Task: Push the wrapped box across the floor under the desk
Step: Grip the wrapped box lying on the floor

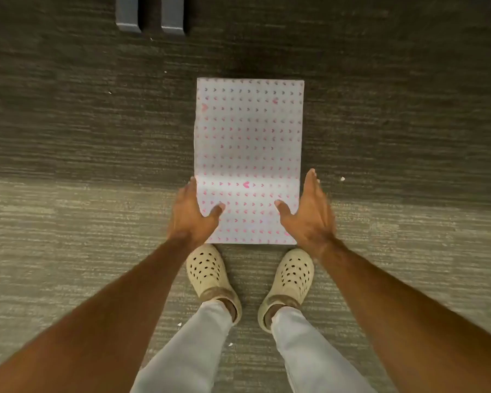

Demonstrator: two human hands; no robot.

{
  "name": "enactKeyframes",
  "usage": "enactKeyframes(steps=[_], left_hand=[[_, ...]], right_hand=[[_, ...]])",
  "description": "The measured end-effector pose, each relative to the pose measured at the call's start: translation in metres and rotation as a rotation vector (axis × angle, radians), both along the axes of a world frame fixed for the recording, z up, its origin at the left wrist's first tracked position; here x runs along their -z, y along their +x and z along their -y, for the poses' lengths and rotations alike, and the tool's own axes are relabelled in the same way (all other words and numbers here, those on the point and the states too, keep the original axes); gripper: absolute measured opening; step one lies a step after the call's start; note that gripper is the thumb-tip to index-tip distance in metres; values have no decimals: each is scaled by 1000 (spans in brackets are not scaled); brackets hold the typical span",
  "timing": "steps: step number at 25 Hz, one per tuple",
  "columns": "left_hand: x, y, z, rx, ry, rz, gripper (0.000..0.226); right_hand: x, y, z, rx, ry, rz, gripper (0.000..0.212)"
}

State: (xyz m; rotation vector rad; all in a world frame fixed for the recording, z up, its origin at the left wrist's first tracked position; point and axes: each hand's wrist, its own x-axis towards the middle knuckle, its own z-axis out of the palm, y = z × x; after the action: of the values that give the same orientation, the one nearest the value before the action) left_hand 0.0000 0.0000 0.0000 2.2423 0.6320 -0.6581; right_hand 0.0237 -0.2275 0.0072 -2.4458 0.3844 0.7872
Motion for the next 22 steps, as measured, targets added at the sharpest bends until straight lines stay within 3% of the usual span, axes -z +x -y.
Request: enactKeyframes(steps=[3, 5, 10, 13, 22], left_hand=[[39, 4, -9, -274, -142, -37, 51], [58, 3, -17, -376, -172, -83, 35], [81, 10, -35, -482, -201, -166, 27], [80, 21, -50, -481, -333, -260, 9], [74, 35, -65, -500, -503, -330, 12]], right_hand=[[40, 2, 10, 312, 140, -84, 82], [60, 3, 17, 399, 226, -109, 61], [85, 7, 27, 539, 365, -133, 15], [92, 15, 39, 579, 445, -228, 16], [98, 26, 53, 616, 546, -361, 21]])
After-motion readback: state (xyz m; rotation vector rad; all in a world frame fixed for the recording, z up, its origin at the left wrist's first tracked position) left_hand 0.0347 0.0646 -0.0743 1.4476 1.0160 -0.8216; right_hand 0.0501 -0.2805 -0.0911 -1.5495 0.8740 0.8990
